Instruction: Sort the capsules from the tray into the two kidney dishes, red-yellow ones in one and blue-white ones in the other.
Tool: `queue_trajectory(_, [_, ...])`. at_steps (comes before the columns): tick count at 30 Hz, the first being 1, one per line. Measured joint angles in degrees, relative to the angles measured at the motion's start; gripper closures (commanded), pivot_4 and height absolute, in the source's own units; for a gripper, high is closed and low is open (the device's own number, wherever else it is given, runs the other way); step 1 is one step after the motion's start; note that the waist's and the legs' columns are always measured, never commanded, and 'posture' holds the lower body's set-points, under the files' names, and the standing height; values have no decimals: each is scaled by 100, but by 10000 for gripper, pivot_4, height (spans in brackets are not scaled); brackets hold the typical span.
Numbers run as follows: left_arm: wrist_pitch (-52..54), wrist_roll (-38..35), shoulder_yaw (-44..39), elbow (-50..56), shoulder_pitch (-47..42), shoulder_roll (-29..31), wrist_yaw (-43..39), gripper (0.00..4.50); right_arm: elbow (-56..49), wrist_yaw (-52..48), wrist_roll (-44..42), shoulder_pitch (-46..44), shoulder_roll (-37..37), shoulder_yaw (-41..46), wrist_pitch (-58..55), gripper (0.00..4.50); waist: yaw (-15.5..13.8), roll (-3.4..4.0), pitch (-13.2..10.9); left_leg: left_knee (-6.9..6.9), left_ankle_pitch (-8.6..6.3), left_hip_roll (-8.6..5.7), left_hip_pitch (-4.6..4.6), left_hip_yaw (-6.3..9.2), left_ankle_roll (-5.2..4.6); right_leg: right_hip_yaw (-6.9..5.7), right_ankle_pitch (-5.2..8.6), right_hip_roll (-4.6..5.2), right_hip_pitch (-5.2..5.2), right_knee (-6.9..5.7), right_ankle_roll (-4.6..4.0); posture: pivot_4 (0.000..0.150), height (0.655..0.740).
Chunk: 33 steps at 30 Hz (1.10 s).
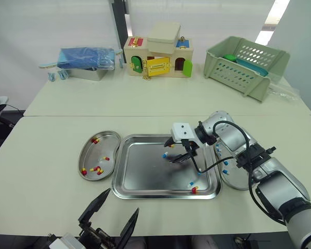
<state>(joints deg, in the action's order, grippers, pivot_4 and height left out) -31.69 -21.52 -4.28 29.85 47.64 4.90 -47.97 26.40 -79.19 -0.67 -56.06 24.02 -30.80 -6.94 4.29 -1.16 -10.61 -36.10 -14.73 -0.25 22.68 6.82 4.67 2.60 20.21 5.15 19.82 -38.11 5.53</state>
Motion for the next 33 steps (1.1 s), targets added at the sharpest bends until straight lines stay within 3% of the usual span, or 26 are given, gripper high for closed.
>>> queue_trajectory(19, [283,258,404,310,73,557,1136,0,1790,110,803,-475,-738,-51,885,15662,39,3,-1,-10,7,2,-7,7,4,5,4,-9,34,-90,-9,1500,7400])
queue_trajectory(22, [271,241,403,296,70,618,1192,0,1939,179,874,-558,-751,-22,945,21301,39,3,-1,-10,8,2,-7,9,4,4,4,-9,35,-90,-9,1500,7400])
queue_trajectory(31, [133,211,404,68,53,698,1238,0,2123,285,1006,-588,-795,96,1138,43872,37,5,1,-10,8,2,-7,8,4,4,4,-9,34,-90,-10,1500,7400])
queue_trajectory(33, [129,205,404,9,36,734,1242,0,2126,276,1042,-587,-821,127,1141,44898,39,7,2,-10,8,2,-8,8,4,4,4,-9,34,-90,-10,1500,7400])
